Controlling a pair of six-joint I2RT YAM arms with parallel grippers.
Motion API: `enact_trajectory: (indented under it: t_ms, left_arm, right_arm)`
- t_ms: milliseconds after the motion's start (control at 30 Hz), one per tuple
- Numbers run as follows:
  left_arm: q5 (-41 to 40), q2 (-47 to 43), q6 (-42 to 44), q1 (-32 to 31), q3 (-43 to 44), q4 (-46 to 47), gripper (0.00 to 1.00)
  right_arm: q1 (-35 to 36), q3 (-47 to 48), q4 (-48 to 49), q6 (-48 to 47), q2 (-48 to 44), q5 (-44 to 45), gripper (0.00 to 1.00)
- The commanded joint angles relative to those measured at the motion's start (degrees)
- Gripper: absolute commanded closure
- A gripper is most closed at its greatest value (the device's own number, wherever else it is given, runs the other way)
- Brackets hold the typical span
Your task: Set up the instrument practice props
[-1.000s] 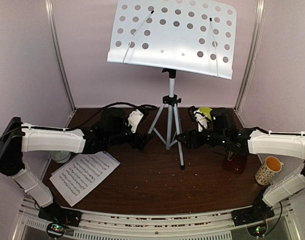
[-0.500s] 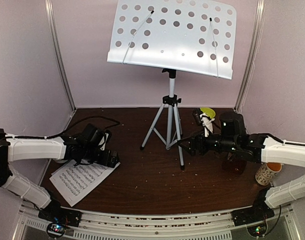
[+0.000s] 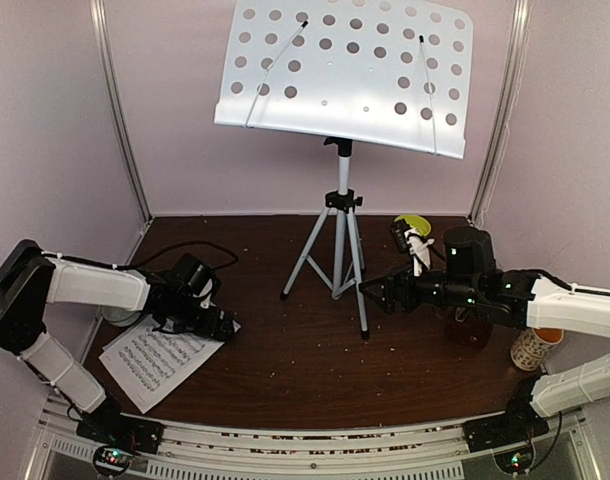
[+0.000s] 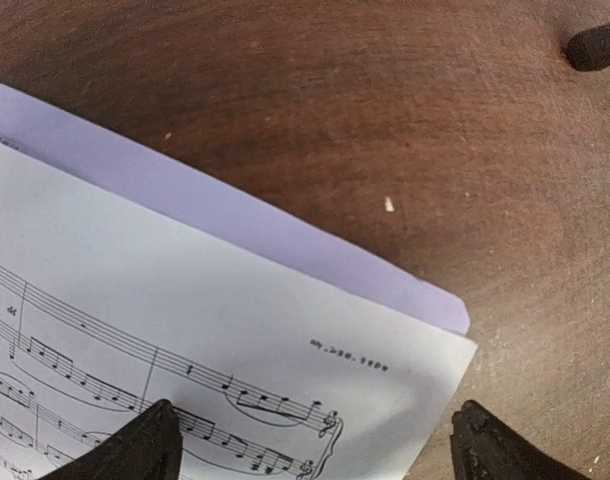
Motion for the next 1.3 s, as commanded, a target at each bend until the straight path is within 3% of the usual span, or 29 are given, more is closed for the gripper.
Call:
enact_trajectory:
  t_ms: [0,367,533,733,900,1267]
  left_arm:
    - [6.79,3.9,5.23,-0.94,3.82,1.5,0.05]
    - [13.13,12.13,21.5,-15.37,14.18,-2.4,0.13]
    - [9.08,5.57,24.76,-15.86,12.51,-1.53,0.13]
    - [3.4,-8.26,7.25,-13.73,5.76,1.41,0.09]
    - [-0.78,-14.62,-7.71,-12.93,-2.14,-0.76,0.06]
    - [-9.1,-40.63,-29.28,-5.45,-16.49,-6.96,0.02]
  right_arm:
    - [0.38,0.12,-0.14,0.36,-0.7,0.82,0.15]
    - [0.57,1.07,-1.43,0.09,-1.39,0.75,0.16]
    - [1.19,1.32,-1.66,-0.11,-1.33,0.93,0.17]
    - [4.18,4.01,-2.15,-1.13,1.98,2.28,0.19]
    - [7.48,7.19,-2.17,-1.79,5.85,4.11,0.21]
    - [18.66,21.07,-6.36,-2.76,21.76,13.09,0.41]
